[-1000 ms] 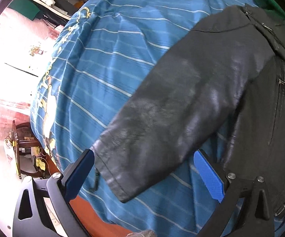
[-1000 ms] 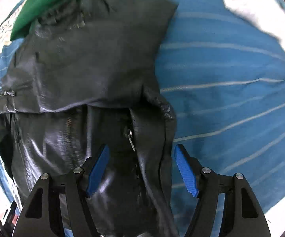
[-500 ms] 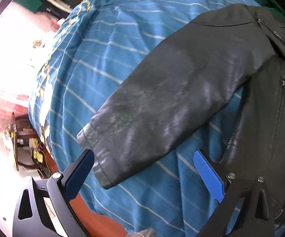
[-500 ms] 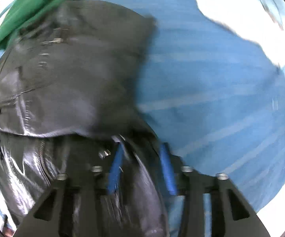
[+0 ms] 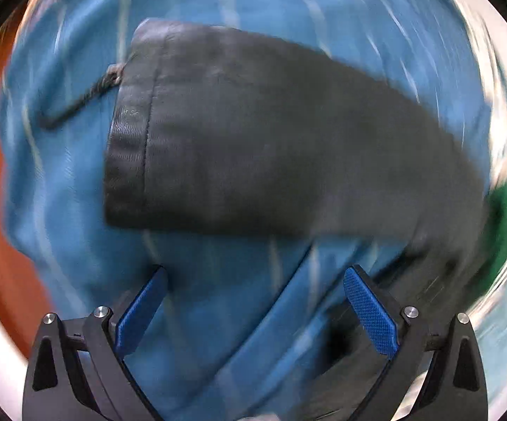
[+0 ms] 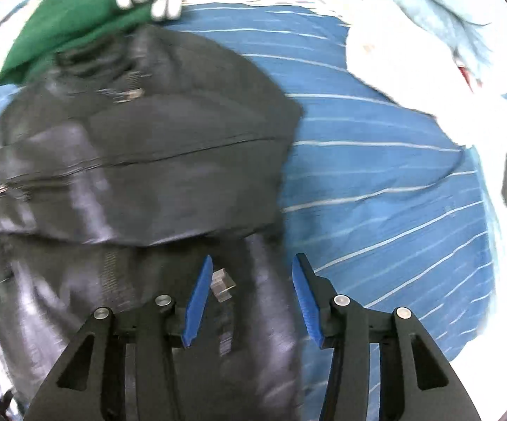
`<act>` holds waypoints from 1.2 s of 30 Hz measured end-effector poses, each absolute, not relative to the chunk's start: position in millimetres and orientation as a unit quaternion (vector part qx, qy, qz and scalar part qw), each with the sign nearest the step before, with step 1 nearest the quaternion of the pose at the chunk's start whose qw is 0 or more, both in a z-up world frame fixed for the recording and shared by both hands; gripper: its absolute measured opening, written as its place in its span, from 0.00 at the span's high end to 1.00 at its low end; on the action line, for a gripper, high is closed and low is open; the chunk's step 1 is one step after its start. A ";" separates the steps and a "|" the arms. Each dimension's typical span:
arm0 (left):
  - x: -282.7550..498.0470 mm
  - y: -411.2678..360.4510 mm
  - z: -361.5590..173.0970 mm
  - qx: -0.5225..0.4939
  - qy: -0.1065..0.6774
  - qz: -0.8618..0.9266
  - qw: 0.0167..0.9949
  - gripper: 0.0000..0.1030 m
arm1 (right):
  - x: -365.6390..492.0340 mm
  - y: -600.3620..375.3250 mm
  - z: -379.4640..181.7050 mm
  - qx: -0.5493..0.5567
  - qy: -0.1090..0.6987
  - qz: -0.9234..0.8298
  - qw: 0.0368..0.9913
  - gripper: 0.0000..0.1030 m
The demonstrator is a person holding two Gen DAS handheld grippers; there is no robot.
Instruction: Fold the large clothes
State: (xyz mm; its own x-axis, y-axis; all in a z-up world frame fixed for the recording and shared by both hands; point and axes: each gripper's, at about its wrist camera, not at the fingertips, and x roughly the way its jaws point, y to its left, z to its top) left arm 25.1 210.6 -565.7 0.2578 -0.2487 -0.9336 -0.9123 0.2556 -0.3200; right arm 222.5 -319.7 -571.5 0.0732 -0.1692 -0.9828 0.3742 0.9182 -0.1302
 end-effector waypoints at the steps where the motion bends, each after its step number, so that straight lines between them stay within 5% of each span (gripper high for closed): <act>1: 23.5 221.6 -569.5 -0.568 0.508 0.300 0.574 0.01 | 223.8 -306.7 -571.0 0.087 0.658 -0.172 0.728 0.52; 3: 22.7 243.2 -573.7 -0.594 0.466 0.344 0.558 0.04 | 231.5 -276.1 -571.0 0.099 0.662 -0.149 0.728 0.52; 5: 25.1 259.1 -569.8 -0.591 0.449 0.385 0.548 0.22 | 232.6 -250.5 -578.2 0.113 0.672 -0.112 0.724 0.50; 7: 36.1 277.5 -560.0 -0.551 0.448 0.421 0.565 0.66 | 236.3 -218.1 -579.1 0.103 0.672 -0.083 0.729 0.35; 9: 53.9 297.5 -547.9 -0.493 0.448 0.438 0.604 0.85 | 238.9 -183.4 -577.4 0.055 0.670 -0.087 0.736 0.23; 13: 95.5 322.1 -519.7 -0.411 0.445 0.432 0.669 0.90 | 253.4 -136.4 -584.3 0.005 0.668 -0.117 0.735 0.14; 27: 220.2 260.3 -378.4 -0.073 0.400 0.319 0.856 0.93 | 322.0 -102.6 -594.1 0.029 0.620 -0.136 0.772 0.14; 36: 272.2 104.8 -307.9 0.065 0.340 0.166 0.923 0.94 | 308.9 -201.2 -579.2 0.125 0.615 -0.185 0.756 0.14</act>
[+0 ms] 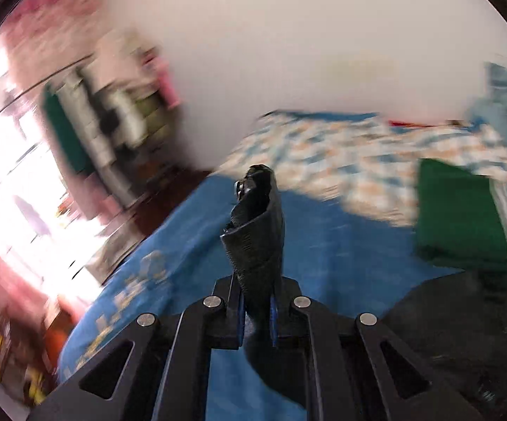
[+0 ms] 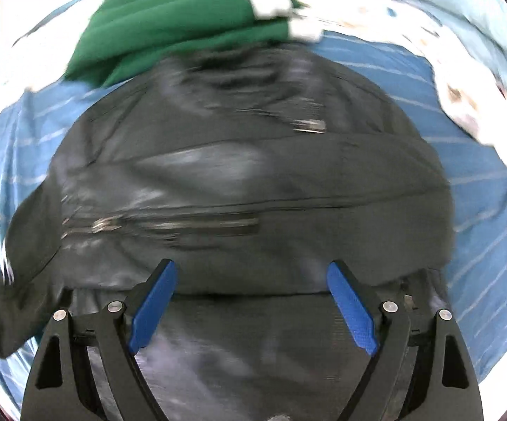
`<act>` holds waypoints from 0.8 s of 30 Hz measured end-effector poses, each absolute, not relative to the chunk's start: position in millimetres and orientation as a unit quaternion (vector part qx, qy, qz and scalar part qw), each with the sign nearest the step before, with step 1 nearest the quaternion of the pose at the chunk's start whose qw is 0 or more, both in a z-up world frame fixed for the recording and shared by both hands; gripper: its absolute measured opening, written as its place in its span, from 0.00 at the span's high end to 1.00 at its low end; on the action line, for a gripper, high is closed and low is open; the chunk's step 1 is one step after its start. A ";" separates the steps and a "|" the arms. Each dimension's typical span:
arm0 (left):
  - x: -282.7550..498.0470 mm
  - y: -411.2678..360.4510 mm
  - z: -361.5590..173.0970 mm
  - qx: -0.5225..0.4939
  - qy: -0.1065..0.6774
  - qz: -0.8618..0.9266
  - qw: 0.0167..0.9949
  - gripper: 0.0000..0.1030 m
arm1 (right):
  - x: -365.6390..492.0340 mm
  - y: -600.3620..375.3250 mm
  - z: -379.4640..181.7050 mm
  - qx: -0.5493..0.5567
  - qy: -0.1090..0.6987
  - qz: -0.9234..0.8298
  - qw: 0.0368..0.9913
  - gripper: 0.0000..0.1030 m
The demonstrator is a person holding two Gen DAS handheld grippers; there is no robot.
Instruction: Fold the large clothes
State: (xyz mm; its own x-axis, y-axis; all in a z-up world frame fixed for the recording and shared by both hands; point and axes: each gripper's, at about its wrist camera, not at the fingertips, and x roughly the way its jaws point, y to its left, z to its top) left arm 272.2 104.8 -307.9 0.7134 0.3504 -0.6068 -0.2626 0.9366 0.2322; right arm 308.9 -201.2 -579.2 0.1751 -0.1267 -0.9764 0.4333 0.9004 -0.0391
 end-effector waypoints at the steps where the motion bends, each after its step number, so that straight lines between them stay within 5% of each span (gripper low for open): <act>1: 278.9 76.4 -305.1 0.062 0.341 0.134 0.929 0.94 | 302.2 -221.1 -577.5 0.139 0.614 -0.197 0.751 0.14; 11: 295.3 -216.9 -370.8 0.059 0.446 -0.168 0.877 0.92 | 232.7 -370.9 -592.3 0.265 0.605 -0.280 0.697 0.14; 16: 286.5 -293.2 -424.4 0.130 0.500 -0.193 0.834 0.87 | 208.2 -413.8 -599.7 0.276 0.612 -0.272 0.690 0.14; 17: 285.4 -299.6 -429.9 0.136 0.506 -0.193 0.830 0.83 | 205.7 -419.4 -598.8 0.278 0.612 -0.267 0.691 0.14; 18: 286.3 -301.0 -433.2 0.129 0.516 -0.199 0.823 0.62 | 203.1 -427.7 -596.3 0.281 0.613 -0.256 0.693 0.14; 19: 286.1 -299.2 -433.6 0.119 0.522 -0.204 0.819 0.26 | 201.5 -433.4 -594.0 0.283 0.614 -0.249 0.694 0.14; 20: 286.5 -295.7 -431.6 0.109 0.525 -0.204 0.819 0.10 | 200.2 -440.5 -590.3 0.286 0.615 -0.239 0.695 0.14; 21: 285.6 -289.6 -426.6 0.103 0.520 -0.199 0.824 0.03 | 198.8 -446.5 -589.1 0.289 0.615 -0.231 0.696 0.14; 24: 280.7 -269.0 -418.0 0.091 0.524 -0.192 0.825 0.03 | 199.9 -462.0 -577.7 0.302 0.615 -0.202 0.699 0.14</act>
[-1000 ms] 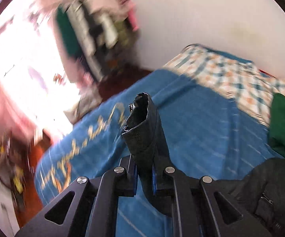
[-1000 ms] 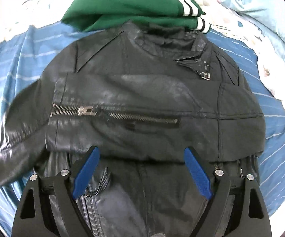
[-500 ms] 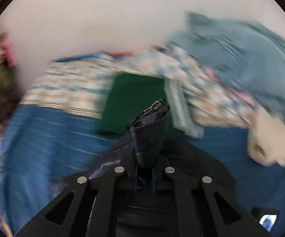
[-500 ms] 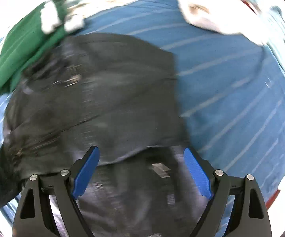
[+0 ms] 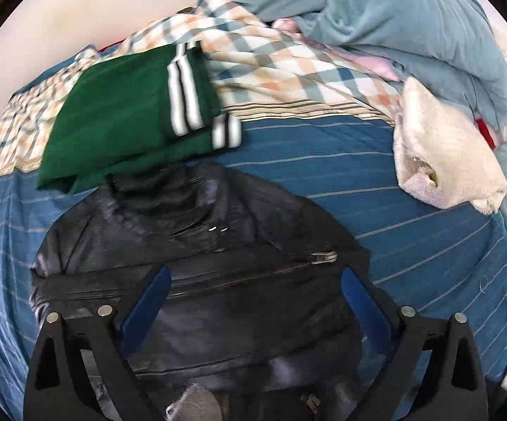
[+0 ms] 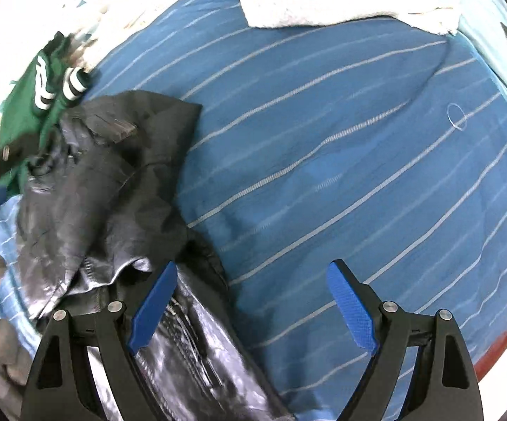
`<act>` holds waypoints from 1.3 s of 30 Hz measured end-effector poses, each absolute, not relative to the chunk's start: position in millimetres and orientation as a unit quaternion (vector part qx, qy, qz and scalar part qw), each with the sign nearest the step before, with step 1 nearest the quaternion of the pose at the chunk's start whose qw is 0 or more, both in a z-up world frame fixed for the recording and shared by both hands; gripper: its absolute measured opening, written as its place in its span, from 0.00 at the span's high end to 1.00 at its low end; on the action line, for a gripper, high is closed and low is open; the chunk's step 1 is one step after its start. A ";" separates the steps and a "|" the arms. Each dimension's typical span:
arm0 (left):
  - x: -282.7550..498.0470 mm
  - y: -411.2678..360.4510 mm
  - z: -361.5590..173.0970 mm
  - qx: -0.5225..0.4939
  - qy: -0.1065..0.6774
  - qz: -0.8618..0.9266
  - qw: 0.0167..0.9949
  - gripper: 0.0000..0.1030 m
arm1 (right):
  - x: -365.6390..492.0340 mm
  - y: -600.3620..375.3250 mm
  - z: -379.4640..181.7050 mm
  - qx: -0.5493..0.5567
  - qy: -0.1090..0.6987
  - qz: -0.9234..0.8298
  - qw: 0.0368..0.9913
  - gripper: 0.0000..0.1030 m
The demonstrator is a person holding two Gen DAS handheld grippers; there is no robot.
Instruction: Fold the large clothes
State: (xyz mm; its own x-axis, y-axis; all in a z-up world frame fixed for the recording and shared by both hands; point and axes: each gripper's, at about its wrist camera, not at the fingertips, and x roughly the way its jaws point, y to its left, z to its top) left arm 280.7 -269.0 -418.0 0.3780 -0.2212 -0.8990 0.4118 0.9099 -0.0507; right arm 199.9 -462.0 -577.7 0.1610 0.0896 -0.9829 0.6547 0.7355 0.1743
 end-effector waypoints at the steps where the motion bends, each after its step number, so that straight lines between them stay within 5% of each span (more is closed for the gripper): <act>1: 278.7 -255.6 -415.5 0.086 0.529 -0.180 0.825 0.03 | 202.2 -466.7 -571.7 0.313 0.610 -0.191 0.702 0.14; 3: 273.1 -221.3 -411.2 0.078 0.538 -0.142 0.827 0.03 | 206.7 -471.5 -562.5 0.337 0.596 -0.171 0.709 0.14; 5: 264.8 -180.1 -413.0 0.076 0.546 -0.088 0.829 0.03 | 221.1 -474.0 -560.9 0.360 0.586 -0.142 0.712 0.40; 6: 261.3 -162.5 -416.9 0.078 0.551 -0.062 0.828 0.03 | 232.3 -473.1 -562.9 0.367 0.586 -0.126 0.711 0.45; 13: 241.5 -49.4 -483.6 0.136 0.596 0.103 0.784 0.03 | 329.0 -449.6 -619.1 0.375 0.624 -0.050 0.684 0.46; 15: 234.3 -30.6 -484.8 0.127 0.598 0.134 0.780 0.03 | 347.1 -436.1 -629.5 0.312 0.642 -0.071 0.696 0.80; 19: 205.6 -10.9 -470.2 0.081 0.593 0.169 0.783 0.03 | 345.8 -418.5 -592.0 0.261 0.613 -0.081 0.741 0.90; 24: 189.3 -8.4 -468.1 0.038 0.611 0.184 0.769 0.03 | 317.2 -418.8 -553.4 0.291 0.602 -0.088 0.738 0.92; 29: 214.6 -27.9 -467.0 0.061 0.589 0.175 0.786 0.03 | 310.1 -425.7 -617.7 0.269 0.684 -0.102 0.670 0.89; 31: 224.8 -33.3 -471.5 0.080 0.584 0.178 0.788 0.03 | 309.1 -434.9 -626.2 0.297 0.687 -0.092 0.657 0.83; 34: 227.9 -32.5 -484.2 0.113 0.573 0.176 0.793 0.03 | 296.5 -445.2 -598.3 0.284 0.652 -0.090 0.697 0.61; 39: 223.5 -22.9 -538.9 0.189 0.591 0.179 0.764 0.03 | 274.2 -429.5 -607.2 0.241 0.682 -0.040 0.689 0.59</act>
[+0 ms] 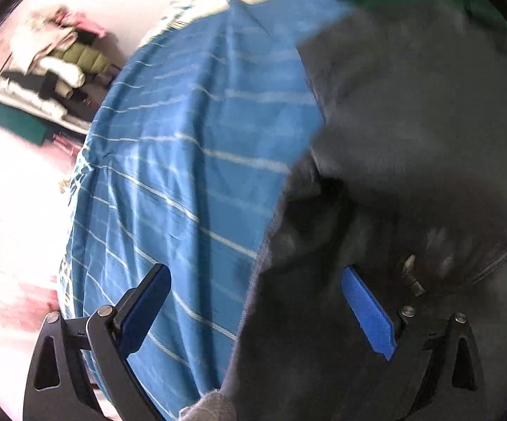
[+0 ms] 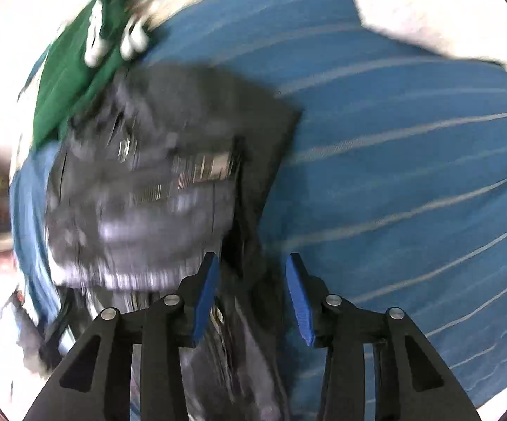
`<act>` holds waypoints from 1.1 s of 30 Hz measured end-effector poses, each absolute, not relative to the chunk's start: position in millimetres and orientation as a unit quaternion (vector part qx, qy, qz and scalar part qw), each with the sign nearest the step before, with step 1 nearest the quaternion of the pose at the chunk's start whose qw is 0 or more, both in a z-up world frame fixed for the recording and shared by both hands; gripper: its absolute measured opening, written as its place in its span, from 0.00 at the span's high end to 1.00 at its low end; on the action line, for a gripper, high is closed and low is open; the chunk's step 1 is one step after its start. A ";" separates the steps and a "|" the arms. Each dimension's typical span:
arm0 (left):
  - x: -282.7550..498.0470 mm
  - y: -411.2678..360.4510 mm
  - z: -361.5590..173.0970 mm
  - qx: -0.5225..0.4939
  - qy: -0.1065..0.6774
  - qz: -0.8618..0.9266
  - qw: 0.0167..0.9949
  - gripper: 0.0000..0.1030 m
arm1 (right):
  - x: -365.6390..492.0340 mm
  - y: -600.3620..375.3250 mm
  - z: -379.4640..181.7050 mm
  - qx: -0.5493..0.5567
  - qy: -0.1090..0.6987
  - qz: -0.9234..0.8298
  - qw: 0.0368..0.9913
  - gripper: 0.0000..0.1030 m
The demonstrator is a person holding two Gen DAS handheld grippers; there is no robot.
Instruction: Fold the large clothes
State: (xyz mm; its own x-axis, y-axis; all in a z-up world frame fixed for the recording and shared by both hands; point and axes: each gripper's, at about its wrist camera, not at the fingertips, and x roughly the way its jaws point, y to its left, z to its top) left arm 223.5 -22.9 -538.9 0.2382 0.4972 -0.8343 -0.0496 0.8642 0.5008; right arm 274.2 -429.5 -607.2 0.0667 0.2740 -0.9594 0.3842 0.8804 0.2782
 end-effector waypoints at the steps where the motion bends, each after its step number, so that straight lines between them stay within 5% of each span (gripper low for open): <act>1: 222.5 -22.5 -544.9 0.193 0.589 0.171 0.766 0.02 | 272.3 -421.0 -614.0 0.218 0.691 -0.032 0.688 0.59; 13: 225.8 -23.9 -555.6 0.188 0.583 0.182 0.769 0.00 | 281.0 -373.7 -658.6 0.158 0.721 -0.044 0.673 0.58; 15: 224.6 -22.2 -555.3 0.179 0.578 0.185 0.774 0.00 | 277.6 -378.7 -655.1 0.154 0.713 -0.066 0.681 0.63; 16: 223.5 -20.4 -555.1 0.172 0.576 0.184 0.777 0.00 | 273.5 -384.5 -654.1 0.161 0.707 -0.090 0.682 0.75; 21: 219.9 -8.2 -554.4 0.128 0.576 0.165 0.791 0.00 | 254.3 -414.0 -643.8 0.203 0.683 -0.161 0.683 0.81; 25: 224.9 2.7 -555.2 0.099 0.593 0.139 0.787 0.00 | 260.1 -406.3 -642.1 0.166 0.704 -0.185 0.665 0.74; 28: 226.2 8.1 -556.3 0.082 0.597 0.126 0.788 0.00 | 263.4 -415.1 -652.0 0.180 0.712 -0.198 0.649 0.57; 33: 225.3 11.5 -556.1 0.085 0.594 0.105 0.793 0.00 | 263.5 -412.3 -641.3 0.157 0.699 -0.230 0.659 0.57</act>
State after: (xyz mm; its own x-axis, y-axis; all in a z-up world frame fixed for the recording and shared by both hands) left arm 225.3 11.5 -556.1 0.2727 0.2670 -0.9243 -0.0650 0.9636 0.2591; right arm 263.5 -412.3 -641.3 -0.0832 -0.0839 -0.9930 0.5225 0.8448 -0.1151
